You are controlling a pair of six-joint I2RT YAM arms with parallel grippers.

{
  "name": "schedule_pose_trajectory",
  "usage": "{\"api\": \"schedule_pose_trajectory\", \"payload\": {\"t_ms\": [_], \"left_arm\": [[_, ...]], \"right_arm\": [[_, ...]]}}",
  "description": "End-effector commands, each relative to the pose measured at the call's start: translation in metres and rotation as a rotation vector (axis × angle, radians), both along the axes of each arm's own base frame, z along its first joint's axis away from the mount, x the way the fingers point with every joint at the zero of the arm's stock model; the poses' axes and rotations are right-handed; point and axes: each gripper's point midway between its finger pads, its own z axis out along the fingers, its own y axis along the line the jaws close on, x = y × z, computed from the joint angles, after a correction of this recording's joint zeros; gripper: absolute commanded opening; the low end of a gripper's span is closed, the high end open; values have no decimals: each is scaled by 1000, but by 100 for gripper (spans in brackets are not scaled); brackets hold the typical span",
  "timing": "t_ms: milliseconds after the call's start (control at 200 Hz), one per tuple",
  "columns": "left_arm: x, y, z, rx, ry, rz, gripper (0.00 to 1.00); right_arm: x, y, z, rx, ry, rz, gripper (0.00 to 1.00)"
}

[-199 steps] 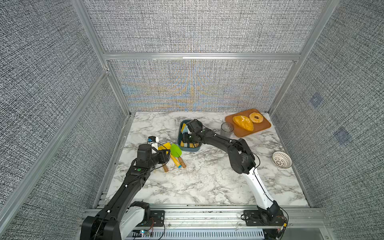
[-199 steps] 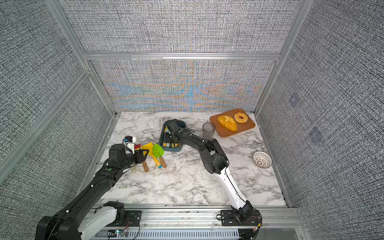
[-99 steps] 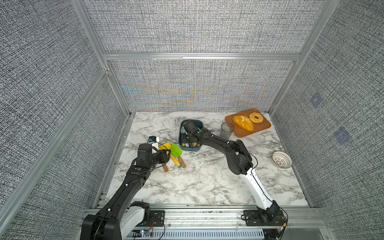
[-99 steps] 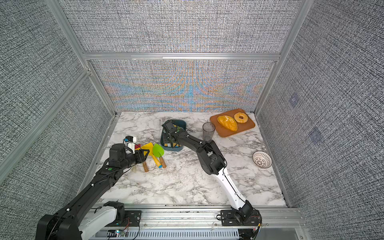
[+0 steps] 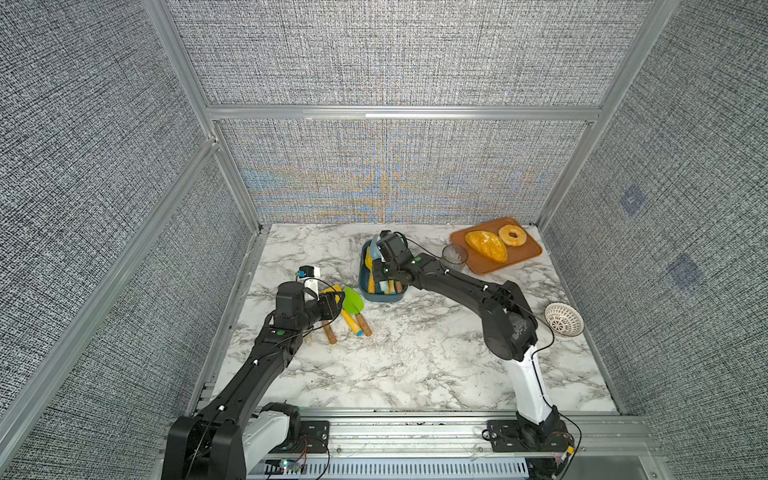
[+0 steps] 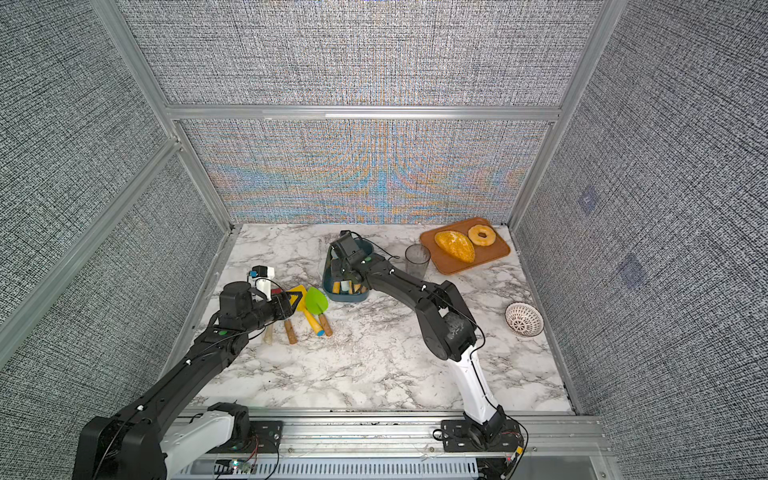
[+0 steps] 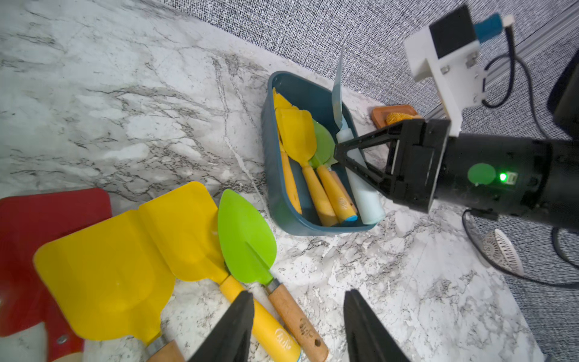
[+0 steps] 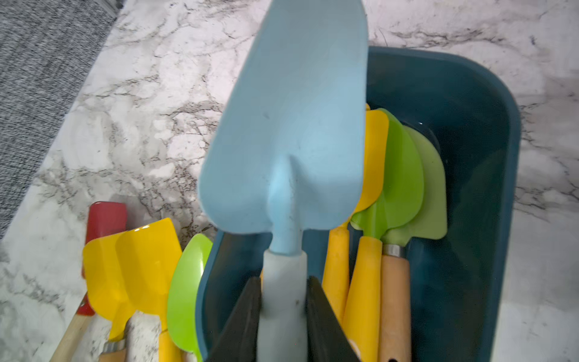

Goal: Take the shovel out of the storage box
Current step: Pick up the shovel from the storage box.

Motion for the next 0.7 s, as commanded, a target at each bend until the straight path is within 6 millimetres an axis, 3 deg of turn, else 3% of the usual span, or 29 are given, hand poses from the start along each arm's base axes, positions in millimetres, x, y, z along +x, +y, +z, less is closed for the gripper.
{"api": "schedule_pose_trajectory", "payload": {"t_ms": [0, 205, 410, 696], "left_arm": [[5, -15, 23, -118, -43, -38, 52], [14, -31, 54, -258, -77, -75, 53], [20, -39, 78, -245, -138, -71, 53], [34, -47, 56, -199, -55, -67, 50]], "right_arm": [[-11, 4, 23, 66, -68, 44, 5], [-53, 1, 36, 110, -84, 118, 5], [-84, 7, 42, 138, -89, 182, 5], [-102, 19, 43, 148, -90, 216, 5]]}}
